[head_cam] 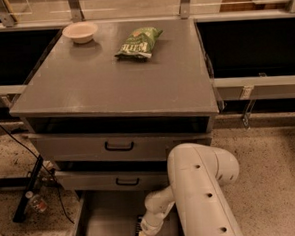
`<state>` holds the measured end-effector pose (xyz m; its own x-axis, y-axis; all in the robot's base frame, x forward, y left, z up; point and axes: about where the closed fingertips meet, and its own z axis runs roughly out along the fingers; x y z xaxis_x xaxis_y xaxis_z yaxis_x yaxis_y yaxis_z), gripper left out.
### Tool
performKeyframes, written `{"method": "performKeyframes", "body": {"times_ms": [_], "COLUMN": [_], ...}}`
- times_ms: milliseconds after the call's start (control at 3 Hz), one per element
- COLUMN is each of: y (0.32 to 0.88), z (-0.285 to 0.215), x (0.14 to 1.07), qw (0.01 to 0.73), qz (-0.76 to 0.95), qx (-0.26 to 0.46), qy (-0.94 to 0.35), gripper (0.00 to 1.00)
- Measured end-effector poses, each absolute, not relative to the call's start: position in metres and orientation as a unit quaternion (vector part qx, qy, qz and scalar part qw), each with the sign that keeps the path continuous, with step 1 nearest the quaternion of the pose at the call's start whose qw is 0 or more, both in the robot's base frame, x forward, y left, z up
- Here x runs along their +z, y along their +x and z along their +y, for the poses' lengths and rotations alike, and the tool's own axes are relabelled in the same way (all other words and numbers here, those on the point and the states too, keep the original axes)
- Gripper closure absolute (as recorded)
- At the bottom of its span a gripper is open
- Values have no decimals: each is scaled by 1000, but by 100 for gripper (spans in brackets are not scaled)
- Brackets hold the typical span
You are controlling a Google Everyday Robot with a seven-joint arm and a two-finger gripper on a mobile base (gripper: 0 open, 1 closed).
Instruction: Pick rxbar blueberry from bottom drawer and place on counter
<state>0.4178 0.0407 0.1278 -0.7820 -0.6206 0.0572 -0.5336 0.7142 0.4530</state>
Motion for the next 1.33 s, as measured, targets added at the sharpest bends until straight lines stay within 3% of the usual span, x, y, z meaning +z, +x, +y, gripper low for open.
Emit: {"method": "performKeyframes", "body": {"times_ms": [667,1000,1333], "y": [418,418,418], "z": [41,41,41], "x": [128,128,128], "qw": [103,103,103], "qz": [-920,-920,-920], "qx": [-211,-211,-211], "qy": [314,314,314], "gripper": [7,0,0]}}
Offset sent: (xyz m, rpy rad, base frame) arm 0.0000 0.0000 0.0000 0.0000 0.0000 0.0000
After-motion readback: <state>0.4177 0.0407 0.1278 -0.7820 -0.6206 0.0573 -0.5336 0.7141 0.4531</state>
